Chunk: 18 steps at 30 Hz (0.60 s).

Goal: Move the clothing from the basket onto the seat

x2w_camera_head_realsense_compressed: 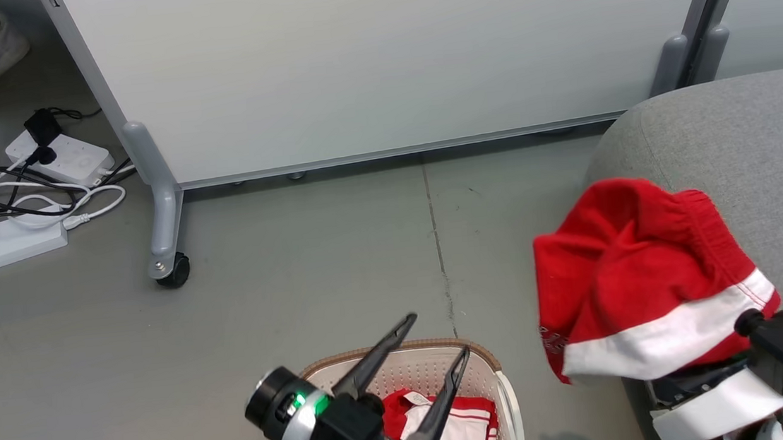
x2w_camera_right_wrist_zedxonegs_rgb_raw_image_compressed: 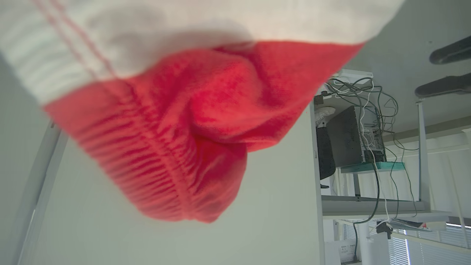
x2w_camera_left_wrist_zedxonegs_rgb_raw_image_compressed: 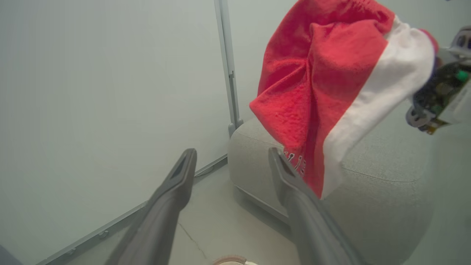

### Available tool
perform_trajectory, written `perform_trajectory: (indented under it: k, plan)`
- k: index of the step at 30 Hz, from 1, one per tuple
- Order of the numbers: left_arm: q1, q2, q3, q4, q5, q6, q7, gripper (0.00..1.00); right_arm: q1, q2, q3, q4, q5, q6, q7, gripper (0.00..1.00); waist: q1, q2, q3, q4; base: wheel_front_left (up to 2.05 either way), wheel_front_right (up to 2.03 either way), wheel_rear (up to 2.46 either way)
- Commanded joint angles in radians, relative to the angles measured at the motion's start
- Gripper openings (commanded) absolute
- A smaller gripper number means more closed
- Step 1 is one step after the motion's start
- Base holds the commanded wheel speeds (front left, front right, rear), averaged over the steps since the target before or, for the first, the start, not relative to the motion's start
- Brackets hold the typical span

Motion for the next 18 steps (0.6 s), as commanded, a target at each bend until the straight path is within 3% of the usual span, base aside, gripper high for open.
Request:
perform_trajectory:
  k: [1, 18]
  plan:
    - [0.017, 0.015, -0.010, 0.016, 0.001, -0.007, -0.001, 1.00, 0.015, -0.002, -0.022, 0.006, -0.014, 0.001, -0.005, 0.00, 0.0000, -0.0001, 0.000, 0.001, 0.00, 0.00, 0.00]
    - [0.049, 0.029, -0.085, 0.126, -0.026, -0.015, -0.001, 1.00, 0.053, 0.014, -0.108, 0.079, -0.022, 0.001, -0.005, 0.00, 0.0000, -0.0001, -0.002, -0.012, 0.00, 0.00, 0.00]
